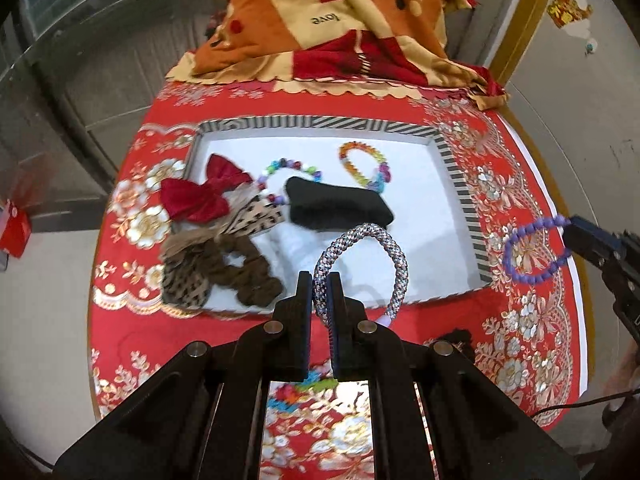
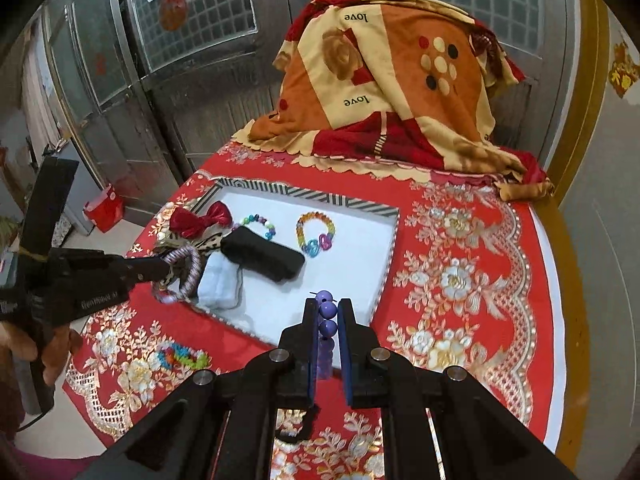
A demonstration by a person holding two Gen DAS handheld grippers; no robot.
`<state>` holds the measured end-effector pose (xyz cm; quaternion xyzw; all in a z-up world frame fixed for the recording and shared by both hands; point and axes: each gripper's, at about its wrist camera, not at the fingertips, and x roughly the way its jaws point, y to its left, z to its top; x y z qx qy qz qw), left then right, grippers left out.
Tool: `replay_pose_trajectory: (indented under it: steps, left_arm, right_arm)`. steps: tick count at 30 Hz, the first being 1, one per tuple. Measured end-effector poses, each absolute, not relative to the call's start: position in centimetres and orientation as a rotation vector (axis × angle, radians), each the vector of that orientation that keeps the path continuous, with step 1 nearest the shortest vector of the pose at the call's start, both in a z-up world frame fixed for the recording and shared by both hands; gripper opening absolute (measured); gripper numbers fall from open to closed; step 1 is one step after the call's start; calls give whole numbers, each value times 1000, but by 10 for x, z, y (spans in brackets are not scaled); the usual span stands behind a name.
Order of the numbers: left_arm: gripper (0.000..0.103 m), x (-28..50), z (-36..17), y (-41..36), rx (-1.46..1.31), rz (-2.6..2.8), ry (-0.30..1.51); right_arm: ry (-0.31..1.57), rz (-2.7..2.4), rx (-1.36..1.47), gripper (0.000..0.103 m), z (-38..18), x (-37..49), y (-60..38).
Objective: Organize jewelry
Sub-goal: 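Carry the silver bracelet with left tool while right carries purple bracelet to tray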
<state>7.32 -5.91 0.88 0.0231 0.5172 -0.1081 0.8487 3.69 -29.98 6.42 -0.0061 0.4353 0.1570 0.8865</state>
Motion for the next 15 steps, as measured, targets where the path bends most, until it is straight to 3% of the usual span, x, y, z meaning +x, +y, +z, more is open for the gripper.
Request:
replay_pose_trajectory:
  steps: [15]
  left_arm:
    - [6,106,-13,-99,68,-246,1143]
  right_arm:
    - [927,352,-30,9,53,93,-295]
